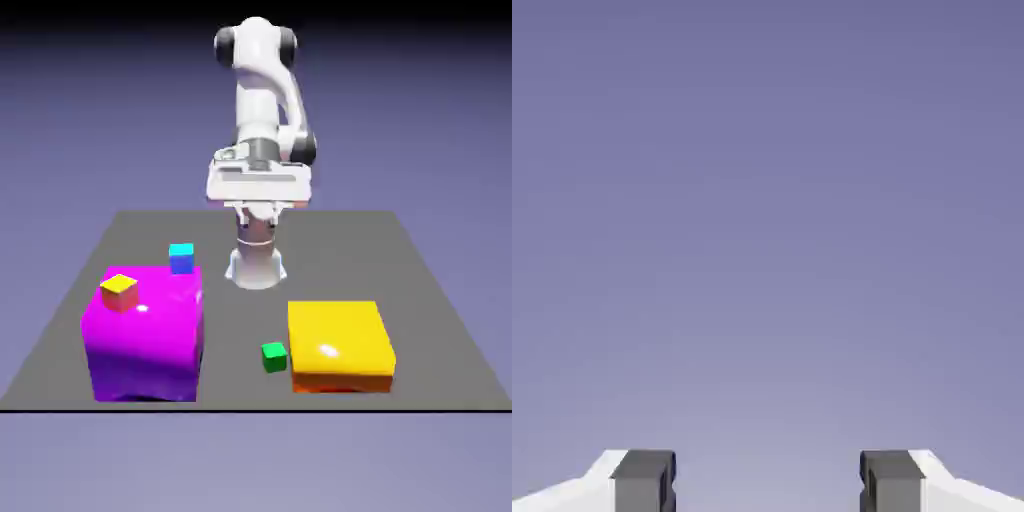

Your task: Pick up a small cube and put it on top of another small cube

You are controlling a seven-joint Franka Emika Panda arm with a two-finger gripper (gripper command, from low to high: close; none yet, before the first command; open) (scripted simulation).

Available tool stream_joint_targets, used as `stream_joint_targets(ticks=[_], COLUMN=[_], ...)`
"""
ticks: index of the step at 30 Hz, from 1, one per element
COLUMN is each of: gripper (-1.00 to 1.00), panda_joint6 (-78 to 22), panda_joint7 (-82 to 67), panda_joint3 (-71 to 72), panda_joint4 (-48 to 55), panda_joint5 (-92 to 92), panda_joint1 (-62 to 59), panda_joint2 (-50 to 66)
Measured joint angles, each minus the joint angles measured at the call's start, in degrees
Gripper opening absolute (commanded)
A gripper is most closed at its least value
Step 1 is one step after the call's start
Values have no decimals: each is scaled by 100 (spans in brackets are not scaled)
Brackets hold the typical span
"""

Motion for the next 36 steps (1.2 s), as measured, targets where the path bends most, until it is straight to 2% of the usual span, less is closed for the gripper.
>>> stream_joint_targets(ticks=[21, 23, 28, 29, 31, 36], gripper=[0, 0, 0, -100, -100, -100], panda_joint6=[-3010, -3049, -2068, -1953, -1952, -2930], panda_joint7=[3883, 3933, 3701, 3674, 3673, 3900], panda_joint3=[2422, 2454, 2516, 2524, 2524, 2462], panda_joint4=[1490, 1509, 1606, 1618, 1618, 1521], panda_joint5=[3278, 3320, 3515, 3537, 3538, 3352], panda_joint1=[-2968, -3006, -2780, -2754, -2754, -2980], panda_joint2=[4361, 4417, 5454, 5575, 5576, 4539])
